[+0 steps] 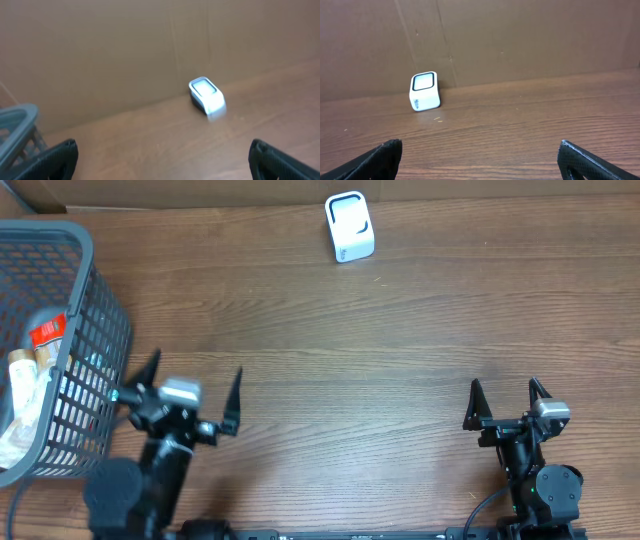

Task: Scan the item barcode
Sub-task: 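Reach the left gripper into the grey basket and grasp the clear bag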

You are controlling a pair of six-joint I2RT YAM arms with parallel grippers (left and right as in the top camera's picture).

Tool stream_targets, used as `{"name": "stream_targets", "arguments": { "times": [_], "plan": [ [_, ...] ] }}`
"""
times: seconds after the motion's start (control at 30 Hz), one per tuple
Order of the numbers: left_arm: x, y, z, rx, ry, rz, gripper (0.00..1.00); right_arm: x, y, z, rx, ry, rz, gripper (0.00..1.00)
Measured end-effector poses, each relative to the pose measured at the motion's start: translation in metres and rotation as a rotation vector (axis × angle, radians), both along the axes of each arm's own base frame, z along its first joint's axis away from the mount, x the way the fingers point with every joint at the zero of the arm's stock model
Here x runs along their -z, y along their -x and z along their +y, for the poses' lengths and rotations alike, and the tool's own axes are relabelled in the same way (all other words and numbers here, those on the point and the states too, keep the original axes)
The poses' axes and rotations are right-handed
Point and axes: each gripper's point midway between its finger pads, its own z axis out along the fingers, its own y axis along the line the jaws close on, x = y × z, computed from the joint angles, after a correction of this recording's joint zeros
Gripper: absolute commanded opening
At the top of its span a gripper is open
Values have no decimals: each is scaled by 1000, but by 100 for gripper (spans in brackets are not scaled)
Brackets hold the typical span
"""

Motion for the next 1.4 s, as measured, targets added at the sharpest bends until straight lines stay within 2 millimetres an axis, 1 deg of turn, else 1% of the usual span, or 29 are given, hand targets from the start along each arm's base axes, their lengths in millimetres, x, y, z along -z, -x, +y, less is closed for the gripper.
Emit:
{"name": "stream_targets", "arguments": {
  "times": [0.03, 0.07, 0.1, 0.2, 0.3, 0.4, 0.53, 0.63, 0.7, 0.77, 0.8, 0.87, 0.97, 1.03, 1.07, 1.2, 1.3, 1.33, 1.4],
  "plan": [
    [-3, -1, 0, 2, 0, 36, 100, 0, 0, 0, -1, 0, 0, 100],
    [-16, -7, -1, 7, 1, 91, 100, 0, 0, 0, 0, 0, -1, 100],
    [-25, -11, -2, 10, 1, 140, 100, 0, 0, 0, 0, 0, -1, 100],
    [-46, -24, -2, 18, -21, 294, 100, 0, 0, 0, 0, -1, -1, 100],
    [-70, -38, -3, 30, -39, 405, 100, 0, 0, 0, 0, -1, -1, 100],
    [-97, -55, -6, 55, -39, 445, 100, 0, 0, 0, 0, 0, -1, 100],
    [-122, -73, -12, 90, -39, 442, 100, 0, 0, 0, 0, 0, -1, 100],
    [-126, -82, -11, 88, -48, 434, 100, 0, 0, 0, 0, 0, 0, 100],
    [-121, -86, -10, 84, -49, 453, 100, 0, 0, 0, 0, 0, 0, 100],
    [-113, -90, -3, 44, -55, 486, 100, 0, 0, 0, 0, 0, -1, 100],
    [-109, -93, 4, 2, -48, 503, 100, 0, 0, 0, 0, 0, 0, 100],
    [-101, -96, 31, -140, 5, 545, 100, 0, 0, 0, 0, 0, 0, 100],
    [-90, -90, 89, -383, 117, 593, 100, 0, 0, 0, 0, -1, 0, 100],
    [-85, -79, 128, -534, 207, 607, 100, 0, 0, 0, 0, 0, -1, 100],
    [-83, -69, 153, -625, 267, 608, 100, 0, 0, 0, 0, 0, -1, 100],
    [-75, -35, 220, -879, 440, 588, 100, 0, 0, 0, 0, 0, -1, 100],
    [-55, -12, 258, -1049, 592, 588, 100, 0, 0, 0, 0, -1, 0, 100],
    [-50, -8, 266, -1080, 621, 587, 100, 0, 0, 0, 0, 0, 0, 100],
    [-30, -1, 285, -1147, 682, 596, 100, 0, 0, 0, 0, 0, -1, 100]
  ]
}}
